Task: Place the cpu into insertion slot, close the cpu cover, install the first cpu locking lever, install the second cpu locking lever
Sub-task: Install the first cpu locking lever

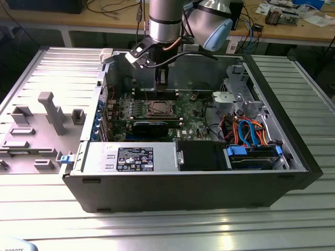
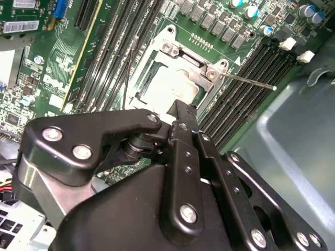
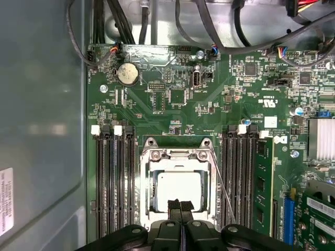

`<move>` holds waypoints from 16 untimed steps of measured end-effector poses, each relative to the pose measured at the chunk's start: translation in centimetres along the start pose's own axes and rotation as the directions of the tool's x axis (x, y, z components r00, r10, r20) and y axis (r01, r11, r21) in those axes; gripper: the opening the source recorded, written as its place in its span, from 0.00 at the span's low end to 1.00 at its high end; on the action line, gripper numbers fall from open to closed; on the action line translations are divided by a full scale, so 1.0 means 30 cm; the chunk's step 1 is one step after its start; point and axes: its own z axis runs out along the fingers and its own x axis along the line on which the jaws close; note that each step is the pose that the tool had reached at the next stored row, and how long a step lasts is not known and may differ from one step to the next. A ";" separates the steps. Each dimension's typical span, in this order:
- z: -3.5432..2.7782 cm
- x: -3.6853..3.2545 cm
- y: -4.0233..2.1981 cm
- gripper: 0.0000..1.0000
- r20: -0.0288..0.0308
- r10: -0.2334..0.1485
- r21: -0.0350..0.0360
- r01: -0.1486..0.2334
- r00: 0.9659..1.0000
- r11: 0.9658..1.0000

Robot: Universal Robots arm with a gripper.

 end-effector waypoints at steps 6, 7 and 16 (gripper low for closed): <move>-0.040 -0.002 -0.001 0.11 -0.002 0.000 0.000 0.000 1.000 1.000; -0.043 -0.003 -0.001 0.11 -0.004 0.000 0.000 0.000 1.000 1.000; -0.072 -0.021 -0.009 0.11 -0.096 -0.002 -0.001 0.001 0.995 1.000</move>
